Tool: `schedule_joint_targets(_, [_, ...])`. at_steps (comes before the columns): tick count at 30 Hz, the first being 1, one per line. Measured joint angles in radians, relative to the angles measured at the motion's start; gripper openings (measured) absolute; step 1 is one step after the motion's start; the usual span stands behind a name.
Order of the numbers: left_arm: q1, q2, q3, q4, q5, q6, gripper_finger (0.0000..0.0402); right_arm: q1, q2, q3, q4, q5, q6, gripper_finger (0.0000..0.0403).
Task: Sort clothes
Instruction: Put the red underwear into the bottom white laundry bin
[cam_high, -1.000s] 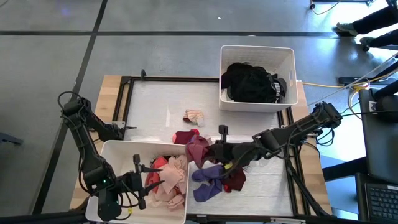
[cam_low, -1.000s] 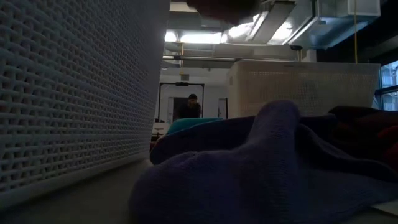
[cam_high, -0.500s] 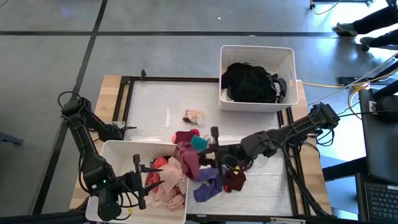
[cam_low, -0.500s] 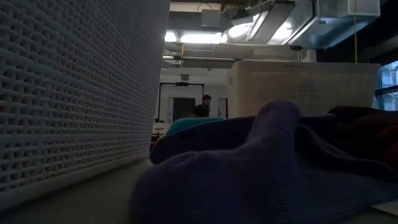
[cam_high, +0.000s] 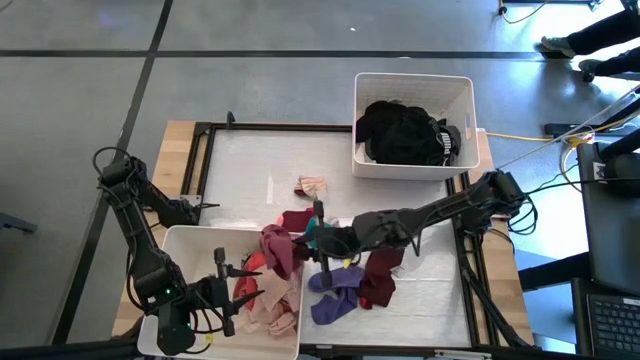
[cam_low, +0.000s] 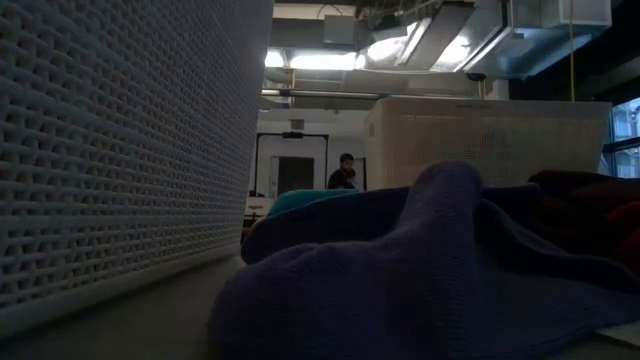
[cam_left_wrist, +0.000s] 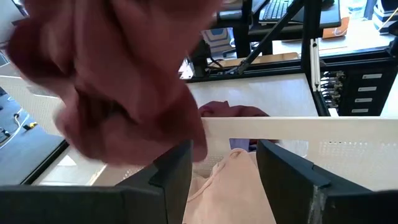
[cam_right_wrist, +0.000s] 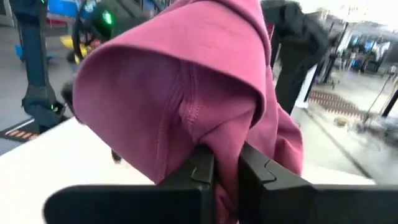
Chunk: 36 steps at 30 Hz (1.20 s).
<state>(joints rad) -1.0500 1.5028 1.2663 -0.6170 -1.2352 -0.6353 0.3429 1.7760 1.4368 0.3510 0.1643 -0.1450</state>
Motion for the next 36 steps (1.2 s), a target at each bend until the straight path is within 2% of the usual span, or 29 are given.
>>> schedule_joint_targets(11, [-0.012, 0.000, 0.004, 0.012, 0.000, 0.020, 0.0169, 0.003, 0.054, 0.000, -0.121, -0.001, 0.031, 0.0033])
schedule_joint_targets(17, [-0.043, -0.001, 0.007, 0.127, -0.002, 0.140, 0.0169, 0.003, 0.055, 0.000, -0.173, -0.001, 0.044, 0.0033])
schedule_joint_targets(22, [-0.045, -0.001, 0.007, 0.164, -0.003, 0.199, 0.0169, 0.003, 0.081, 0.000, -0.129, -0.001, 0.065, 0.0039])
schedule_joint_targets(27, [-0.039, -0.001, 0.007, 0.163, -0.007, 0.199, 0.0169, 0.003, 0.129, 0.000, -0.028, -0.001, 0.063, 0.0081])
schedule_joint_targets(36, [-0.042, -0.001, 0.007, 0.162, -0.007, 0.198, 0.0169, 0.004, 0.132, 0.000, -0.037, 0.000, 0.063, 0.0188])
